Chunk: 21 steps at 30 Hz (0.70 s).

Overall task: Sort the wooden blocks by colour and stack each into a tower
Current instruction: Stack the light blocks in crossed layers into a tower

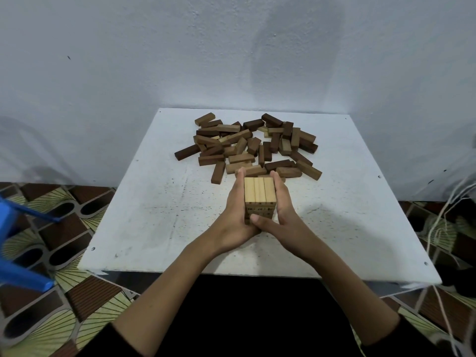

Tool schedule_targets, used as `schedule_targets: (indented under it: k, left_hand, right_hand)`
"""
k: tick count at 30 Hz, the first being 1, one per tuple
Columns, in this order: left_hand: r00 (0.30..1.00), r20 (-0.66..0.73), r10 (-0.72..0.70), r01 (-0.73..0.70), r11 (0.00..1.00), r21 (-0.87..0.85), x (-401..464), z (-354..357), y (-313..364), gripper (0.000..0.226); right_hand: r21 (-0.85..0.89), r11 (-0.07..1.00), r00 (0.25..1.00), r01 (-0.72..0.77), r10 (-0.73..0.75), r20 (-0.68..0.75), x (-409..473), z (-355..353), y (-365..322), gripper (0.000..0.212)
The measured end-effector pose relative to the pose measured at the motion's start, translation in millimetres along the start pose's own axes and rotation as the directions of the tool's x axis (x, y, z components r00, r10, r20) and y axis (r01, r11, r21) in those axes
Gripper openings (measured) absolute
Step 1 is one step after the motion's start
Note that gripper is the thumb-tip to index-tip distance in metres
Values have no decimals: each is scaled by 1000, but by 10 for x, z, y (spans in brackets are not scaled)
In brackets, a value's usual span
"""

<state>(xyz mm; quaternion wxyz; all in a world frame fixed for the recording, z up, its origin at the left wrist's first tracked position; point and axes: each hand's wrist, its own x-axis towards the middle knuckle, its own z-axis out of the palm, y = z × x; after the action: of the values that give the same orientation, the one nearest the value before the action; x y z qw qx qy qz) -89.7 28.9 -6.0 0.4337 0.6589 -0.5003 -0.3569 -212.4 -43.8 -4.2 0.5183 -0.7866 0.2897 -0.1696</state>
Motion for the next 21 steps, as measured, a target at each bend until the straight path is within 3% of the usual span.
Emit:
schedule_targets:
  k: [19,21]
  left_hand:
    - [999,27,-42,43,998,-53,65,39,-101,112]
    - [999,-6,-54,54,998,13,55,51,-116,109]
  right_hand:
    - [2,999,999,-35,35,12,-13,1,-16,106]
    - [7,999,999,-37,37,16,-18,4,-10,106]
